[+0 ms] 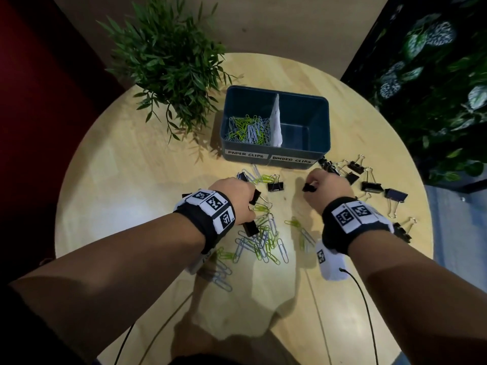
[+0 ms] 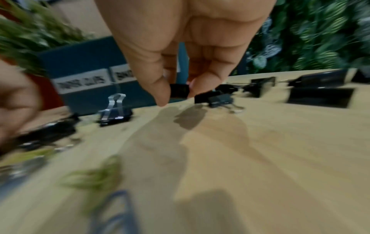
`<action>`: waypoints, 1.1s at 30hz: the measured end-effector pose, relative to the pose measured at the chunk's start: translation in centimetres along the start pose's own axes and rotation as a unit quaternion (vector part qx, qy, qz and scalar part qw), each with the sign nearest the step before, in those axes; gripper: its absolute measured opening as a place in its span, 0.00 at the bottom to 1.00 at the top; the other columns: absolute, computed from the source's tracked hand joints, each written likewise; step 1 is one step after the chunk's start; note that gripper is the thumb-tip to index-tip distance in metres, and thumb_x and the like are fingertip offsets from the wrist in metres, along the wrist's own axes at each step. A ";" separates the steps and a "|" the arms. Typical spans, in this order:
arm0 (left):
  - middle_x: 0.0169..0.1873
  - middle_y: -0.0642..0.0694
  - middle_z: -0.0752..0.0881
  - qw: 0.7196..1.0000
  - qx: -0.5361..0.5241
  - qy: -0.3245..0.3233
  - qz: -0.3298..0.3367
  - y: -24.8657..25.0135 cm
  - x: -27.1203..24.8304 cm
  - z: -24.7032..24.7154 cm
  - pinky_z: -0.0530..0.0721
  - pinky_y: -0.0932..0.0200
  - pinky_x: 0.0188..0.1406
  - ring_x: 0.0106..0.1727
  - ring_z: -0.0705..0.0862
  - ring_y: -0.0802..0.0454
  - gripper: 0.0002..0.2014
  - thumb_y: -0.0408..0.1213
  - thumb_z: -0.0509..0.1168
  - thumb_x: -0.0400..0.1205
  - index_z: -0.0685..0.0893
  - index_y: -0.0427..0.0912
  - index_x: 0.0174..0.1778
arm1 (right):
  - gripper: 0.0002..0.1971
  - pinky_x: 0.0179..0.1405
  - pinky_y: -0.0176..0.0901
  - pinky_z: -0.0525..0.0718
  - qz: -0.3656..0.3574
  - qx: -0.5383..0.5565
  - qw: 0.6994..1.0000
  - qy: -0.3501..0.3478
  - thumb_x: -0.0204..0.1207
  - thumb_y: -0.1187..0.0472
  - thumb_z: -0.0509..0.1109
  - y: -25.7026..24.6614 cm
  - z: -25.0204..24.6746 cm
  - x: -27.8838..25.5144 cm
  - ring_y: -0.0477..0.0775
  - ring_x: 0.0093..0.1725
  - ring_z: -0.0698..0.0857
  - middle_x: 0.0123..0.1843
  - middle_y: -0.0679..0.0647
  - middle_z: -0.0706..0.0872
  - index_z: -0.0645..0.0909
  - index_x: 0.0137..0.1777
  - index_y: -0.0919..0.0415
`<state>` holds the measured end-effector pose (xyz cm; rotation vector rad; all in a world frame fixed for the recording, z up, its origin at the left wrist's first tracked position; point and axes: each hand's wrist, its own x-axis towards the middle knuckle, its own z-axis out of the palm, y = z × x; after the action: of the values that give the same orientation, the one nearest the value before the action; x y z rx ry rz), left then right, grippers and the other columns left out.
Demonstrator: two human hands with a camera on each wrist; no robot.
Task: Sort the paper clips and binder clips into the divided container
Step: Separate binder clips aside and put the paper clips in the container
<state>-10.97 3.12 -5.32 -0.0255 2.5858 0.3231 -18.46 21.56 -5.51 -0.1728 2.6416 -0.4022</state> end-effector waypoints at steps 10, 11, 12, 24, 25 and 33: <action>0.39 0.55 0.87 0.971 -0.172 0.166 0.020 3.0 0.5 -2.2 0.85 0.56 0.47 0.43 0.84 0.53 0.10 0.48 0.71 0.70 0.82 0.51 0.44 | 0.12 0.43 0.44 0.85 -0.034 0.211 0.977 0.001 0.75 0.51 0.71 0.0 0.1 -0.6 0.53 0.39 0.85 0.42 0.54 0.87 0.85 0.52 0.58; 0.40 0.54 0.87 0.968 -0.179 0.170 0.034 3.6 0.8 -2.3 0.85 0.56 0.47 0.44 0.85 0.52 0.10 0.47 0.71 0.70 0.82 0.50 0.44 | 0.12 0.40 0.46 0.87 -0.023 0.287 0.957 -0.030 0.76 0.53 0.70 -0.5 0.5 -0.9 0.53 0.34 0.86 0.38 0.56 0.87 0.84 0.52 0.62; 0.40 0.52 0.88 0.967 -0.186 0.171 0.043 4.2 1.1 -2.4 0.85 0.56 0.48 0.44 0.85 0.50 0.10 0.46 0.70 0.70 0.83 0.49 0.44 | 0.11 0.35 0.46 0.88 -0.004 0.361 0.931 -0.053 0.78 0.57 0.69 -0.9 0.8 -1.2 0.51 0.29 0.86 0.34 0.57 0.86 0.84 0.51 0.65; 0.73 0.45 0.74 0.983 -0.131 0.129 -0.010 3.6 4.1 -0.1 0.76 0.51 0.70 0.71 0.76 0.46 0.20 0.41 0.66 0.81 0.75 0.48 0.70 | 0.05 0.53 0.51 0.88 0.161 0.277 0.946 0.053 0.75 0.63 0.70 4.9 -1.3 1.8 0.55 0.47 0.90 0.43 0.55 0.90 0.84 0.47 0.53; 0.72 0.45 0.76 0.987 -0.116 0.111 -0.006 3.7 4.3 -0.2 0.76 0.51 0.70 0.71 0.76 0.45 0.21 0.41 0.64 0.82 0.75 0.48 0.71 | 0.08 0.53 0.49 0.88 0.159 0.270 0.948 0.054 0.75 0.62 0.70 5.2 -1.3 1.9 0.55 0.48 0.90 0.45 0.54 0.90 0.85 0.53 0.55; 0.44 0.47 0.88 0.973 -0.204 0.105 -0.018 4.5 4.4 -0.4 0.85 0.56 0.51 0.47 0.86 0.48 0.03 0.38 0.68 0.78 0.87 0.48 0.46 | 0.24 0.55 0.41 0.80 -0.016 0.138 0.990 0.018 0.71 0.59 0.74 1.9 0.0 -1.4 0.51 0.57 0.81 0.63 0.52 0.80 0.77 0.68 0.50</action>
<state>-15.31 7.62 -6.24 -0.2667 2.6741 0.8738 -17.30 23.68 -5.49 -0.1205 2.5859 -0.7823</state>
